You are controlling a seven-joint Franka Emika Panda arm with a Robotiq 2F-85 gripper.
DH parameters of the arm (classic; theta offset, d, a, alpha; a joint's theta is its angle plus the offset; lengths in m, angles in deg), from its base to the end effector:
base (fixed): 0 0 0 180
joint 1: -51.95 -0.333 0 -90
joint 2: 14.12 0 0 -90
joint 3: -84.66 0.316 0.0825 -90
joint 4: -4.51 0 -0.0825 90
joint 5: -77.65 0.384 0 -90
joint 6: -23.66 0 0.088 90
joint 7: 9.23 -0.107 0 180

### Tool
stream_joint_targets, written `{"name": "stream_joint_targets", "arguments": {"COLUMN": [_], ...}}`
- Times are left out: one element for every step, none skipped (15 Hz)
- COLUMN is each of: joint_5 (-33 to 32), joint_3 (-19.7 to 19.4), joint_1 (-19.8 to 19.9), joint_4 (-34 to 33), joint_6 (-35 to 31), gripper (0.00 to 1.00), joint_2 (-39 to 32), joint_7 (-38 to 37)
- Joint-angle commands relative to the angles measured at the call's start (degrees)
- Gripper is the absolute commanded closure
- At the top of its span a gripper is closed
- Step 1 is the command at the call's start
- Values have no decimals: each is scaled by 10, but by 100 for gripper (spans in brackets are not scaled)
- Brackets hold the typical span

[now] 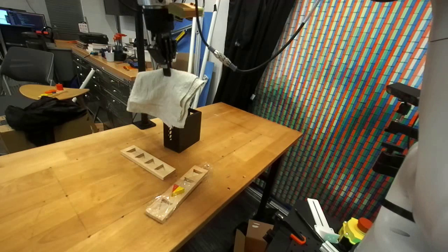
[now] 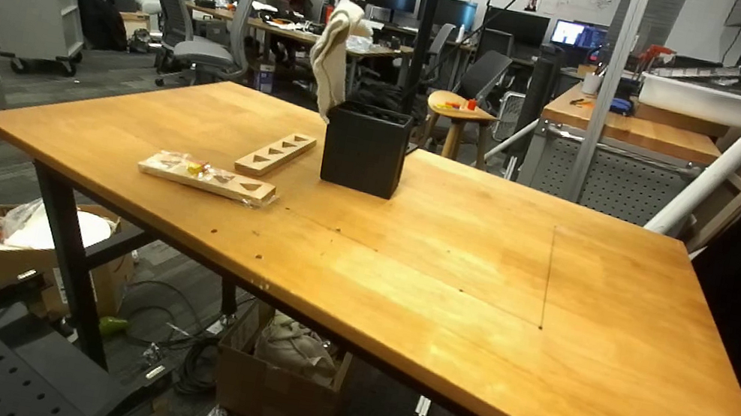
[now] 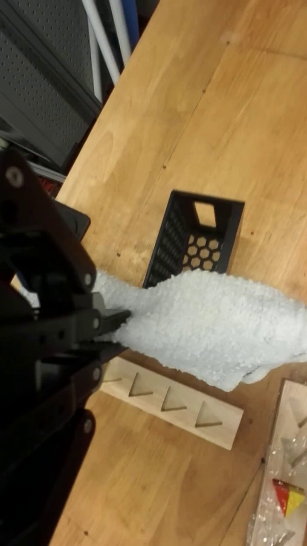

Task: Put the white towel in the black box

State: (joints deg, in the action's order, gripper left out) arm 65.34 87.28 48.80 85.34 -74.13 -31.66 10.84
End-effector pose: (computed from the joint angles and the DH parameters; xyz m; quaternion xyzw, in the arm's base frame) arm 0.6521 0.0416 0.5293 0.9666 0.2361 -0.0172 0.0979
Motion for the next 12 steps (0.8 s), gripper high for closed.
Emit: {"name": "stream_joint_targets", "arguments": {"joint_5": [-13, -13, -11, -11, -10, -7, -7, -7, -7, -4, -3, -2], "joint_3": [-15, -19, -22, -23, -24, -22, -21, -19, -19, -18, -17, -17], "joint_1": [33, 42, 49, 55, 60, 63, 64, 63, 61, 61, 60, 61], "joint_4": [-60, -72, -88, -100, -113, -123, -133, -141, -147, -154, -158, -159], "joint_6": [42, 46, 53, 57, 60, 63, 66, 67, 68, 69, 68, 66], "gripper": [98, 98, 98, 98, 98, 98, 98, 98, 98, 98, 98, 98], "joint_2": [1, -2, -7, -10, -16, -19, -25, -30, -34, -41, -45, -49], "joint_7": [72, 88, 103, 117, 129, 139, 148, 157, 163, 166, 168, 168]}}
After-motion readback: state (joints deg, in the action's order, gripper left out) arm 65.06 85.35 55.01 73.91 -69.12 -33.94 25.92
